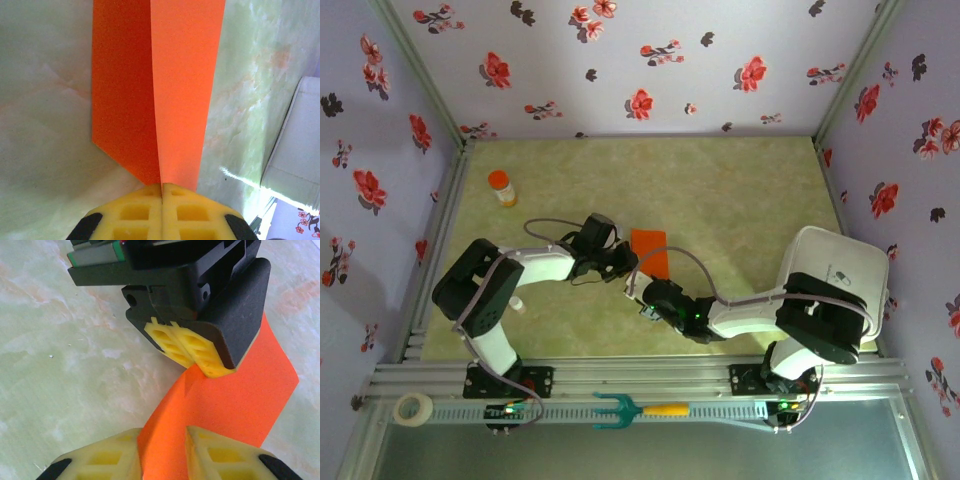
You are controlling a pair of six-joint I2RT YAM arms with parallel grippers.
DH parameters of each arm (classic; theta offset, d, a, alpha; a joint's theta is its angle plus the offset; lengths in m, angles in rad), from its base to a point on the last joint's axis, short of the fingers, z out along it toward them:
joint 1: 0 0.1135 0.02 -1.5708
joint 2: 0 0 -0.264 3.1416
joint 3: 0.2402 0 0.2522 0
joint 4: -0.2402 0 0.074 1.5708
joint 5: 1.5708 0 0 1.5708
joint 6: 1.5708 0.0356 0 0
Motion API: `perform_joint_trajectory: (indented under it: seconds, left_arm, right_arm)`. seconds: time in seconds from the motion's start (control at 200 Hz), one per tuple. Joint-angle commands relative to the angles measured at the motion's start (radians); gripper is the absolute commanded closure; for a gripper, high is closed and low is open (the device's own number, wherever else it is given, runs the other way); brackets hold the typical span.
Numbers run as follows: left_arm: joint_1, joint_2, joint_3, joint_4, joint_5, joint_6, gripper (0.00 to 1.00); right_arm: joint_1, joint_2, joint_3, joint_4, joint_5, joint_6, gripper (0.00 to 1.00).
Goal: Fold a paper plane with a square sheet of paper (pick it up from the middle)
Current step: Third fold the triangle at the center of the table.
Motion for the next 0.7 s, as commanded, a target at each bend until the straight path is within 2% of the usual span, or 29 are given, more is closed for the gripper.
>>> perform_joint_trajectory:
  seconds: [0.0, 0.225, 0.405, 0.48, 0.585, 0.66, 0.695]
  left_arm:
    - [0.007, -0.024, -0.013, 0.001, 0.013, -0.01, 0.97]
    - [0.007, -0.026, -0.012, -0.001, 0.01, -0.012, 0.97]
    - [0.007, -0.028, -0.011, -0.003, 0.009, -0.014, 0.94]
    - [0.006, -0.031, -0.008, -0.01, 0.004, -0.013, 0.87]
    - [0.006, -0.052, -0.001, -0.039, -0.016, -0.001, 0.84]
    - [0.009, -0.068, 0.01, -0.081, -0.037, 0.014, 0.74]
    - [0.011, -0.078, 0.017, -0.108, -0.056, 0.024, 0.72]
  right_arm:
    - [0.007, -0.019, 0.0, 0.015, 0.02, 0.023, 0.75]
    - [0.007, -0.029, -0.009, 0.021, 0.018, 0.039, 0.84]
    - [0.007, -0.033, -0.011, 0.01, 0.014, 0.053, 0.95]
    - [0.006, -0.035, -0.014, 0.009, 0.02, 0.062, 0.98]
    - [0.005, -0.039, -0.014, 0.001, 0.03, 0.083, 1.0]
    - [-0.005, -0.051, -0.01, -0.014, 0.0, 0.104, 1.0]
    - [-0.015, -0.06, -0.008, -0.027, -0.027, 0.125, 1.0]
